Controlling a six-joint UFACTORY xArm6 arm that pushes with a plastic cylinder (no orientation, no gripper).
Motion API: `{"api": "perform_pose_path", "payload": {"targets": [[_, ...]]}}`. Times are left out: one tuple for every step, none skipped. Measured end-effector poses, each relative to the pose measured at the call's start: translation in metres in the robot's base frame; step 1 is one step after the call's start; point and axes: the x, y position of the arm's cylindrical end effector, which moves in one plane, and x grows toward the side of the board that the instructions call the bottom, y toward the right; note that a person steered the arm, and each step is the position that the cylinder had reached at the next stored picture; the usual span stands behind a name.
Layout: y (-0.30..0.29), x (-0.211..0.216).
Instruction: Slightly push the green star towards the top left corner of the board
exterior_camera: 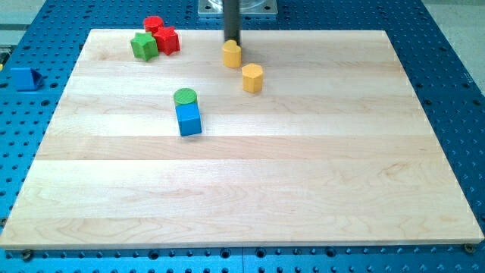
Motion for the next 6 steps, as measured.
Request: {"api": "perform_pose_path", "payload": {"targets": [[-0.014,0.044],[-0.136,0.028],[-0.247,0.002],[-0.282,-0.039],[-0.275,-0.057],[-0.249,0.013]]}}
